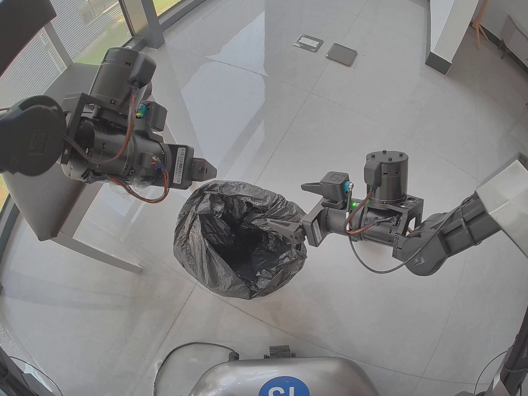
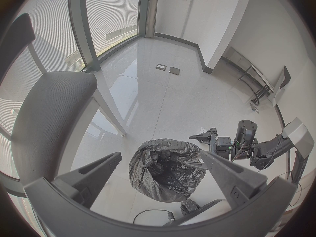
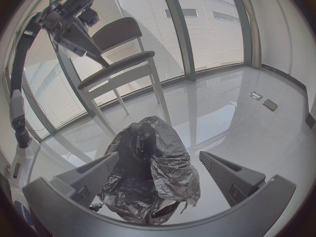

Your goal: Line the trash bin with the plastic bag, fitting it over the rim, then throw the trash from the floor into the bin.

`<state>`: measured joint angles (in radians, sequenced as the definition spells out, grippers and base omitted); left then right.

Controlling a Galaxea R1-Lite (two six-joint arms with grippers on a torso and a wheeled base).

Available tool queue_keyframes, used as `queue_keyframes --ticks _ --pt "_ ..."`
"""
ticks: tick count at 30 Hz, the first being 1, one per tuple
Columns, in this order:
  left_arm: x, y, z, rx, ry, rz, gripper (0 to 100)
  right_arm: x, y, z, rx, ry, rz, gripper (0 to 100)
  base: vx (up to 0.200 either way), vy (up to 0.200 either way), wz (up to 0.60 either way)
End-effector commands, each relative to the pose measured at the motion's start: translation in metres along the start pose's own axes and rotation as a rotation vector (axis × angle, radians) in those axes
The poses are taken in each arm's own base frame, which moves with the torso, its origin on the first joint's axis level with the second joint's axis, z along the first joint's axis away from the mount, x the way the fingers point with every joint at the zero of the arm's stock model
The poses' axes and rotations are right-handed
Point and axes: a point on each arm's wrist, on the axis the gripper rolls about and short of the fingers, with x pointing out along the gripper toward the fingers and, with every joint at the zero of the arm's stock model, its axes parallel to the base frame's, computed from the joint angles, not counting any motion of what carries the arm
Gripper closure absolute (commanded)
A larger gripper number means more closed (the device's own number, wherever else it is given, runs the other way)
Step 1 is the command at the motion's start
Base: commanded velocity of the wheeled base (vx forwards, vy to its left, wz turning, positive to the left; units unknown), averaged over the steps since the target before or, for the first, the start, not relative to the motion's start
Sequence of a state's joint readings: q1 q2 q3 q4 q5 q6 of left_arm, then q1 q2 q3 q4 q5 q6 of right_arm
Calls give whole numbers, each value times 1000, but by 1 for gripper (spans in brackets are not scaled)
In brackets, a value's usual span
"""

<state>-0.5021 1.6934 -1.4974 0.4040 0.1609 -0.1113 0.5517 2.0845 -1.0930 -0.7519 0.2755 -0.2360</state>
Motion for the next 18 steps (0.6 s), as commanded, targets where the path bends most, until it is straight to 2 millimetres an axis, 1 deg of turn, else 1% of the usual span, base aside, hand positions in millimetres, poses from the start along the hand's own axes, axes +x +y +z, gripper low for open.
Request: queue_keyframes --ticks 1,4,5,6,10,18 --pt "-13 2 -3 14 -29 -4 0 20 3 -14 -6 24 18 0 0 0 0" --pt "-12 1 -1 19 -64 -8 0 28 0 -18 -29 24 15 0 0 0 0" --pt "-13 1 2 14 -95 -11 0 35 -3 -21 -47 20 11 0 0 0 0" --pt "-13 1 3 14 -104 -12 0 37 -4 -22 -54 18 11 0 0 0 0" --pt "-15 1 3 26 -110 -15 0 50 -12 -31 -79 19 7 0 0 0 0" --pt "-17 -1 4 25 -125 -22 0 64 -26 -40 -105 6 -2 0 0 0 0"
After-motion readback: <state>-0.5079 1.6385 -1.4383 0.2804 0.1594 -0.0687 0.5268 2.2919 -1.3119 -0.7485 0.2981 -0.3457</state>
